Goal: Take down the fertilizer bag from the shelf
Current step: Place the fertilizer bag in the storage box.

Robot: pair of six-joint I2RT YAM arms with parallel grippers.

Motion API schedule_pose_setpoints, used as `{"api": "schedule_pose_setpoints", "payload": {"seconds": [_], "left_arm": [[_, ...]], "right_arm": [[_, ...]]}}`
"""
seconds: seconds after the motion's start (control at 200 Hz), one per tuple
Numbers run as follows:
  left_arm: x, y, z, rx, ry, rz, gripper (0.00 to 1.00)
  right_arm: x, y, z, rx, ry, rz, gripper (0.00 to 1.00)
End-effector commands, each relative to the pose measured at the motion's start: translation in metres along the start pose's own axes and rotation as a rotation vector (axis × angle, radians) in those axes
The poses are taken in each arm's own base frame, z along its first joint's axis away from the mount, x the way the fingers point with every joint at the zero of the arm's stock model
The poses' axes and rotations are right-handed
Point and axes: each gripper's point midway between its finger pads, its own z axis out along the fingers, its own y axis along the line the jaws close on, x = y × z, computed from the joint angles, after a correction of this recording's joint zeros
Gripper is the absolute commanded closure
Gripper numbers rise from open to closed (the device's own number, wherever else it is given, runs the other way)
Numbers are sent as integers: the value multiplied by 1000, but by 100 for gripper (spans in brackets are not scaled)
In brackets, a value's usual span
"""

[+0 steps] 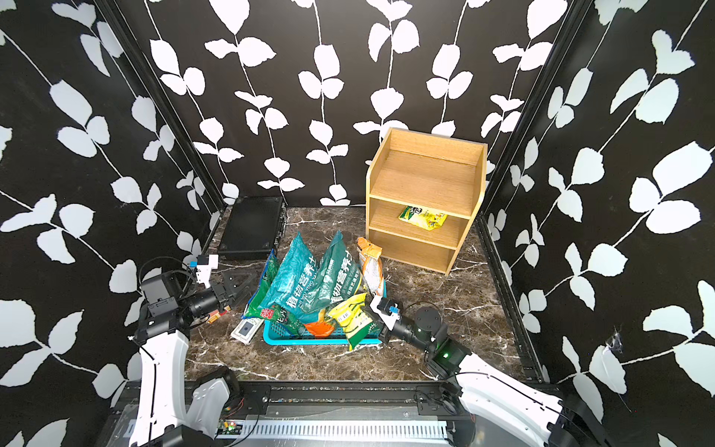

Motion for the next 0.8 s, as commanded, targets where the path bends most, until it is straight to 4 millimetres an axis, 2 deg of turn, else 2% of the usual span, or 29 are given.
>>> {"api": "schedule_pose_setpoints", "payload": {"seconds": [0.0, 0.105, 0.18, 0.22, 0.285, 0.415, 0.49, 0.63, 0.705, 0.795], "left_arm": [[0, 0, -1, 10, -3, 11, 1], [3, -6, -2, 27, 5, 31, 1], [12, -21, -9, 7, -10, 105, 1], [21, -34, -14, -2, -29, 155, 1], [44, -67, -24, 29, -56, 259, 1], [91, -117, -44, 112, -62, 375, 1], [106, -117, -47, 109, -7, 349, 1], [122, -120, -47, 159, 82, 335, 1], [123, -122, -47, 158, 106, 337, 1], [113, -118, -36, 148, 159, 308, 1]], "right_arm": [[-26, -10, -7, 63, -135, -20, 100], [-35, -12, -12, 88, -162, -23, 100], [-40, -19, -15, 136, -170, -21, 100], [-38, -23, -15, 159, -146, -13, 100], [-39, -30, -13, 198, -123, -1, 100], [-43, -28, -2, 182, -105, -3, 100], [-46, -27, 4, 188, -102, -10, 100], [-54, -26, 14, 223, -90, -28, 100], [-60, -33, 22, 273, -66, -20, 100], [-66, -43, 29, 331, -51, 1, 100]]}}
